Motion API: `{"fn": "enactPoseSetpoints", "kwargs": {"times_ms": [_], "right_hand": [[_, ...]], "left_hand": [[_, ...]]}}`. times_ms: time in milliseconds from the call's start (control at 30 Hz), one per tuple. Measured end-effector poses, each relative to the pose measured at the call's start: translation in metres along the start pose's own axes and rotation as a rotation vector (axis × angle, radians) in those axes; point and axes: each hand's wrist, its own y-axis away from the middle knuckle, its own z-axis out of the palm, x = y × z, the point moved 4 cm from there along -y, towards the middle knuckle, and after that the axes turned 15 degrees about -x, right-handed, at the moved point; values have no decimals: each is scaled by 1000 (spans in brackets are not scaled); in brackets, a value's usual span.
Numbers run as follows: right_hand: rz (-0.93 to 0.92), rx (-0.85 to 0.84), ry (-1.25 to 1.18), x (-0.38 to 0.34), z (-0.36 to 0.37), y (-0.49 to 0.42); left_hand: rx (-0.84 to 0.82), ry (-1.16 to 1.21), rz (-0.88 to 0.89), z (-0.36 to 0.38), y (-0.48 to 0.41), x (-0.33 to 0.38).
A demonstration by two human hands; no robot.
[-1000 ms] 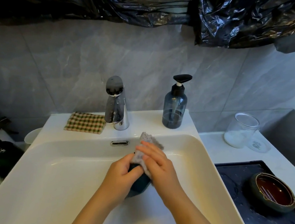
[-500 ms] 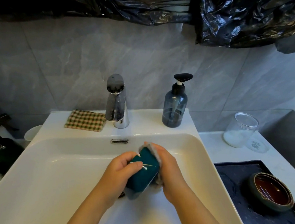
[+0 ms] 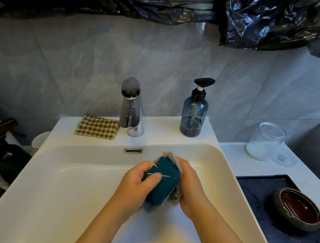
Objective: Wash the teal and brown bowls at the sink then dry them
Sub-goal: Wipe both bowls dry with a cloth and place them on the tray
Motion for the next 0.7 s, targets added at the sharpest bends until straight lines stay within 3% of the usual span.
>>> {"fn": "enactPoseSetpoints", "kwargs": {"times_ms": [100, 167, 233, 333, 433, 500, 700], "right_hand": [[-131, -7, -123, -3, -2, 2], [-357, 110, 122, -9, -1, 6], [-456, 88, 346, -8, 6, 4], [-219, 100, 114, -3, 4, 0], [-2, -22, -260, 4, -3, 2], [6, -49, -380, 8, -5, 2], [-72, -14, -403, 8, -3, 3]], "left_hand": [[0, 67, -8, 5, -2, 1], [-13, -42, -2, 8, -3, -1], [5, -121, 22, 5, -3, -2], [17, -130, 27, 1, 0, -1], [14, -59, 44, 4, 0, 0], [7, -78, 53, 8, -2, 0], [-112, -7, -10, 12, -4, -4]]}}
